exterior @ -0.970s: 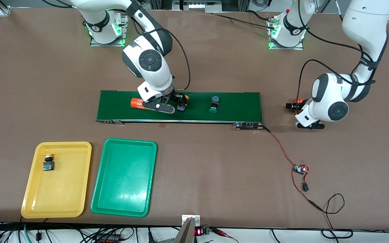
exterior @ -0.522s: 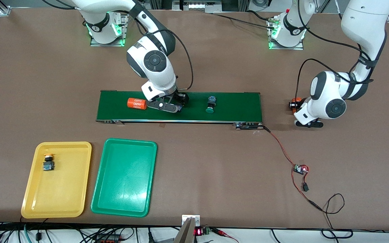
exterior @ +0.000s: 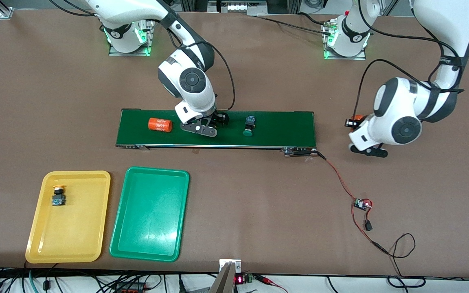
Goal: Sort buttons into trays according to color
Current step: 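Grasp the orange button with the right gripper while the left gripper grasps a cylinder, then carry the button to the yellow tray while the left gripper places the cylinder, then release the button in the tray while the left gripper grasps a green button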
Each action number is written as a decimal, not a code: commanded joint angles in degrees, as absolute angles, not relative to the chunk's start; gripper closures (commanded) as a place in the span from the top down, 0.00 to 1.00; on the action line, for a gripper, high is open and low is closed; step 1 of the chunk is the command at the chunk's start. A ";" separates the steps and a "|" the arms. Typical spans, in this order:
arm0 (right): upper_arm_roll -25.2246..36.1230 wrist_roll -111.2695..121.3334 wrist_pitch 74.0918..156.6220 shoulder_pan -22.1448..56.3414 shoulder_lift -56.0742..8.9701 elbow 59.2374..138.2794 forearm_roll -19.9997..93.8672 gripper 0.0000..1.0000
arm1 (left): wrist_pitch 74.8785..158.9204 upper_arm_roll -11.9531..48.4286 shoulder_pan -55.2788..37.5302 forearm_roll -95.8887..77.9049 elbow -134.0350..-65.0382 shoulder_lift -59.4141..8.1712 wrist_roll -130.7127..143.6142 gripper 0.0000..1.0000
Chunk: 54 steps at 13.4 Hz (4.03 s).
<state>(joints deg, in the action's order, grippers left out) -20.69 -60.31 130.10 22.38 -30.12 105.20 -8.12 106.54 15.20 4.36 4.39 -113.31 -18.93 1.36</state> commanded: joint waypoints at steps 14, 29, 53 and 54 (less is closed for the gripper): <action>-14.68 -50.64 123.87 21.98 -29.36 99.34 -8.00 0.23 | 121.16 26.02 -2.63 6.03 -108.98 -26.44 -51.75 0.06; -4.75 -2.31 114.59 4.41 -31.02 86.49 -8.78 0.24 | 116.20 26.46 -1.59 7.82 -108.54 -19.08 -41.86 1.00; 0.79 6.15 142.47 -2.90 -45.61 85.43 -14.94 0.32 | 122.41 -7.47 1.67 1.76 -117.76 -18.89 -13.89 1.00; 0.79 6.24 142.47 -2.99 -46.14 85.34 -14.94 0.40 | 124.26 -7.91 1.67 1.76 -119.25 -19.33 -13.89 1.00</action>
<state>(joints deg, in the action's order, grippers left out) 1.04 5.67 142.48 -2.73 -44.95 86.94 -14.00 120.60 -6.78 2.18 2.32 -115.95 -19.11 -14.45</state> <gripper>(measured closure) 0.595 0.000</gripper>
